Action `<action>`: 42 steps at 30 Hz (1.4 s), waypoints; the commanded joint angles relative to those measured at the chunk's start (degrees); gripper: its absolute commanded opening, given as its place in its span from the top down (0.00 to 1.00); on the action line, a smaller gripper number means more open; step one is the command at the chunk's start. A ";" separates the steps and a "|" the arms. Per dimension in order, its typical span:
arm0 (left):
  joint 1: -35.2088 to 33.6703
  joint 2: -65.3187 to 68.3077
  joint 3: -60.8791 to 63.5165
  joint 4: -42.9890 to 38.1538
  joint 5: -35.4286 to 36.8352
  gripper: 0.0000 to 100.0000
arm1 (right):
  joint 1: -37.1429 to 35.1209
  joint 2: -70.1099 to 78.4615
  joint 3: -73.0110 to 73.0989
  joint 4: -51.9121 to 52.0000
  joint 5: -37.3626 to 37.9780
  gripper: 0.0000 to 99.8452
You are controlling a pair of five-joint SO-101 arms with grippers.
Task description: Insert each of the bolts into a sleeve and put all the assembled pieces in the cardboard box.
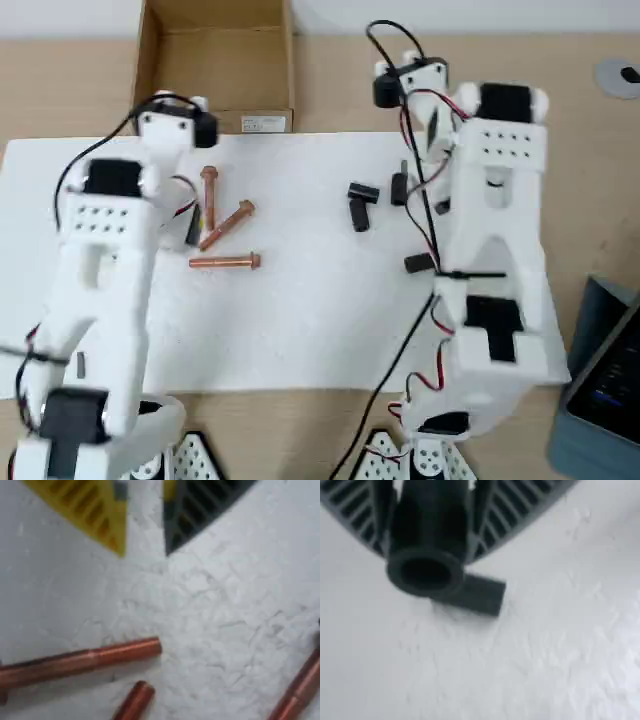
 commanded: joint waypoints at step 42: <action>6.59 56.04 -46.59 -0.18 -11.78 0.89 | 8.84 -22.37 27.74 -8.62 1.76 0.99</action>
